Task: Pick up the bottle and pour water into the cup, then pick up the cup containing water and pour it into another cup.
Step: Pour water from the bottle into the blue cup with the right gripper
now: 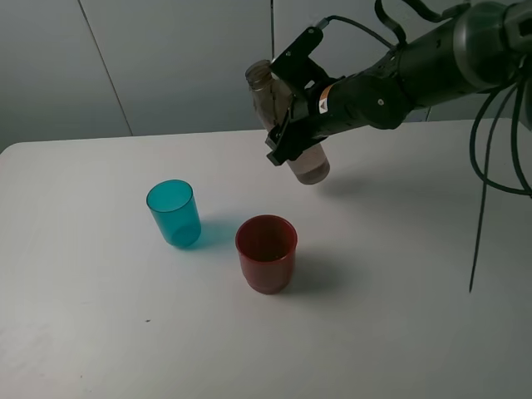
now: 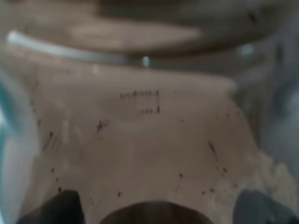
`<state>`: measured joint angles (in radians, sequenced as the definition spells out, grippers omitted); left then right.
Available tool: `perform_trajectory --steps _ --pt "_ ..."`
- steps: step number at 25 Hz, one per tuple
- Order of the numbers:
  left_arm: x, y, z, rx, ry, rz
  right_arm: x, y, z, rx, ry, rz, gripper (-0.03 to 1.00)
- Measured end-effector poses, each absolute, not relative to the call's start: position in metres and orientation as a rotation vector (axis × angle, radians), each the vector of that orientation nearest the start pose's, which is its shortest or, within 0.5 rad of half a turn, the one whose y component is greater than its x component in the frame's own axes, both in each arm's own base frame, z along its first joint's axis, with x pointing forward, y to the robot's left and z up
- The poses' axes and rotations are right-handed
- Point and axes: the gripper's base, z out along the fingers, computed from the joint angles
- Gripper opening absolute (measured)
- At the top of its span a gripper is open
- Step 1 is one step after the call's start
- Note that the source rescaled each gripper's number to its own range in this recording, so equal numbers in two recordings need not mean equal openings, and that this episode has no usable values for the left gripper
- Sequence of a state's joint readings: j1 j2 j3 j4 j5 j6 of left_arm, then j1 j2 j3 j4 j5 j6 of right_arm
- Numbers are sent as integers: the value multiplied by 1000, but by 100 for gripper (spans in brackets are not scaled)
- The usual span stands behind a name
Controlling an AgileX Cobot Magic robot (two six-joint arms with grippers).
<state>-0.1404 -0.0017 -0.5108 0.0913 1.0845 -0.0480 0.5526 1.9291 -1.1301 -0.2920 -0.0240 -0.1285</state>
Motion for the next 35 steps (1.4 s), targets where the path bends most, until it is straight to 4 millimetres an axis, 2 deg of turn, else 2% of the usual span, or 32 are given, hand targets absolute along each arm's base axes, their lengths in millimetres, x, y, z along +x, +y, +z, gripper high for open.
perform_trajectory --steps 6,12,17,19,24,35 --pt "-7 8 279 89 2050 -8 332 242 170 -1236 1890 60 1" --pt "-7 8 279 89 2050 -8 326 251 171 -1307 1824 47 1" --pt "-7 8 279 89 2050 -8 328 256 175 -1410 1661 -15 1" --pt "-7 8 279 89 2050 -8 330 257 170 -1470 1605 -55 1" --pt "-7 8 279 89 2050 -8 336 261 156 -1513 1626 -75 0" --pt "-7 8 279 89 2050 -8 341 268 163 -1574 1507 -165 0"
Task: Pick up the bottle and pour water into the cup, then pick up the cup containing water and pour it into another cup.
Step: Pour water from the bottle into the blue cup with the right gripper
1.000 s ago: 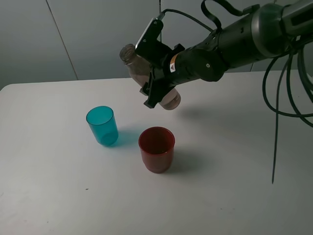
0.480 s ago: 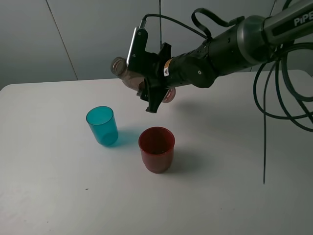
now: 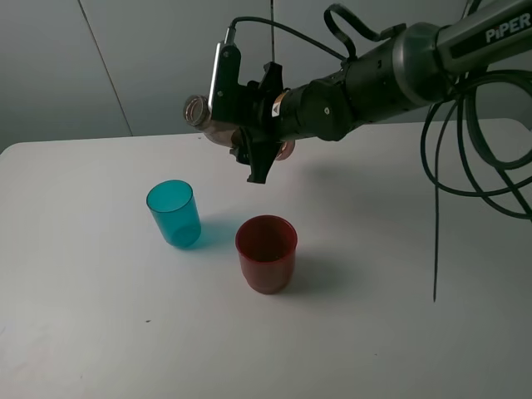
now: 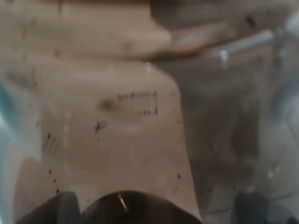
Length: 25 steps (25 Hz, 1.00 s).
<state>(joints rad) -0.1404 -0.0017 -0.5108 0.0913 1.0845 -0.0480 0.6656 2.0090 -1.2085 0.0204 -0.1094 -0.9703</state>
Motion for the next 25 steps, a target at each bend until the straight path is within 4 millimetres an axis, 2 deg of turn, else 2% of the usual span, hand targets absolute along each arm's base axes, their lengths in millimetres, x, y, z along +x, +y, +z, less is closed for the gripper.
perform_trajectory --steps 11,19,25 --pt "-7 8 279 89 2050 -8 337 293 154 -1619 1435 -215 0" --pt "-7 8 279 89 2050 -8 340 305 150 -1587 1392 -302 0" --pt "-7 8 279 89 2050 -8 344 306 147 -1559 1365 -381 0"
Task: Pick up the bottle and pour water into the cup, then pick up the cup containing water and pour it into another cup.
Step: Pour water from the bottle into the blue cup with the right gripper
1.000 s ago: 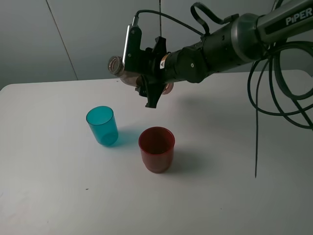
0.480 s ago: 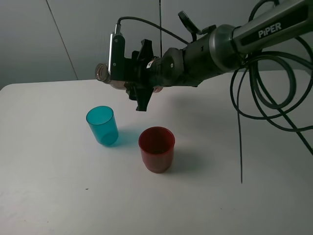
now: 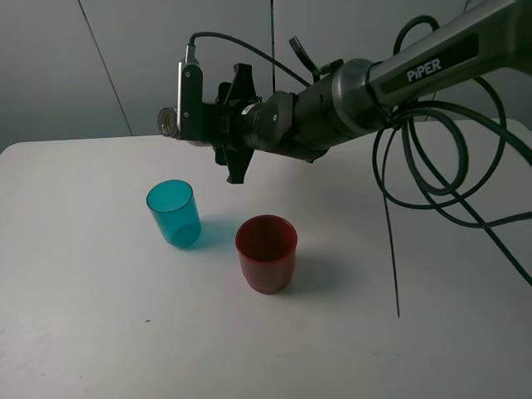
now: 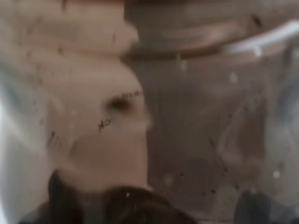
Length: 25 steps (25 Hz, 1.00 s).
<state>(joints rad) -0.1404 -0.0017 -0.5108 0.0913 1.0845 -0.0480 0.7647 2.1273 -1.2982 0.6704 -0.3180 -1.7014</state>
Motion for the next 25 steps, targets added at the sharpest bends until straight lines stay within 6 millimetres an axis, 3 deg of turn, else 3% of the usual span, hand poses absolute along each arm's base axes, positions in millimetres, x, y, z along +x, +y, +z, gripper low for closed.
perform_trajectory --steps 13,21,25 --pt "-7 8 279 89 2050 -8 347 305 151 -1561 1308 -461 0" --pt "-7 8 279 91 2050 -6 346 311 136 -1623 1224 -505 0" --pt "-7 8 279 91 2050 -6 347 312 139 -1608 1181 -539 0"
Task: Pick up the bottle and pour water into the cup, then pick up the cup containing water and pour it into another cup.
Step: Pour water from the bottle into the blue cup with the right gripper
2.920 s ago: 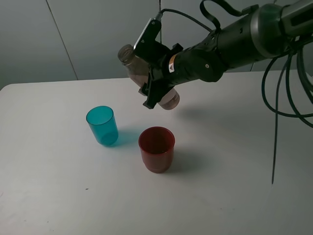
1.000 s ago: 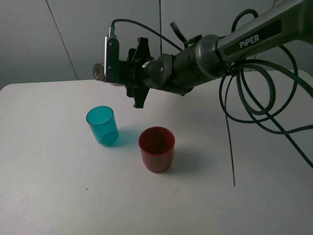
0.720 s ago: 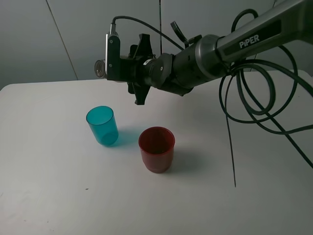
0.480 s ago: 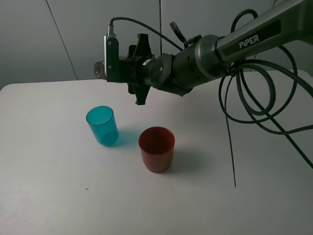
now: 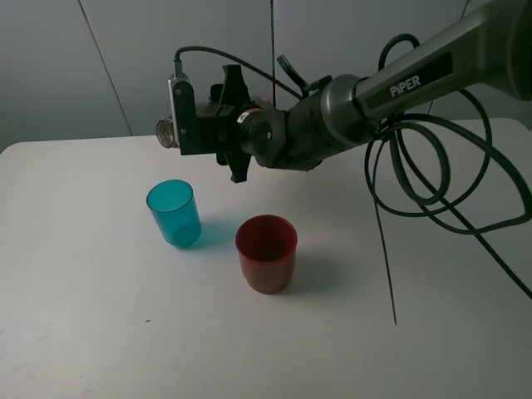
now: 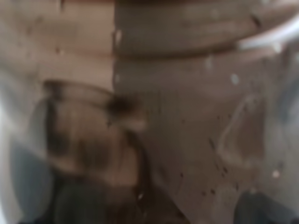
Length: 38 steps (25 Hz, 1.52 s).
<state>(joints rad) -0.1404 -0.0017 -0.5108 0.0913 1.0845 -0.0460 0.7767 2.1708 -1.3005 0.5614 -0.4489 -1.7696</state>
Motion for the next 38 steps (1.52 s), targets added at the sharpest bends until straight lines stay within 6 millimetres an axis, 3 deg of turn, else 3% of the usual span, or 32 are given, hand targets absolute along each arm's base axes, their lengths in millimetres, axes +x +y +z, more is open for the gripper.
perform_trajectory --steps 13,23,38 --pt "-7 8 279 91 2050 -6 349 313 131 -1612 1134 -582 0" --pt "-7 8 279 91 2050 -6 338 304 115 -1690 1066 -618 0" --pt "-7 8 279 91 2050 -6 340 307 125 -1640 933 -690 0"
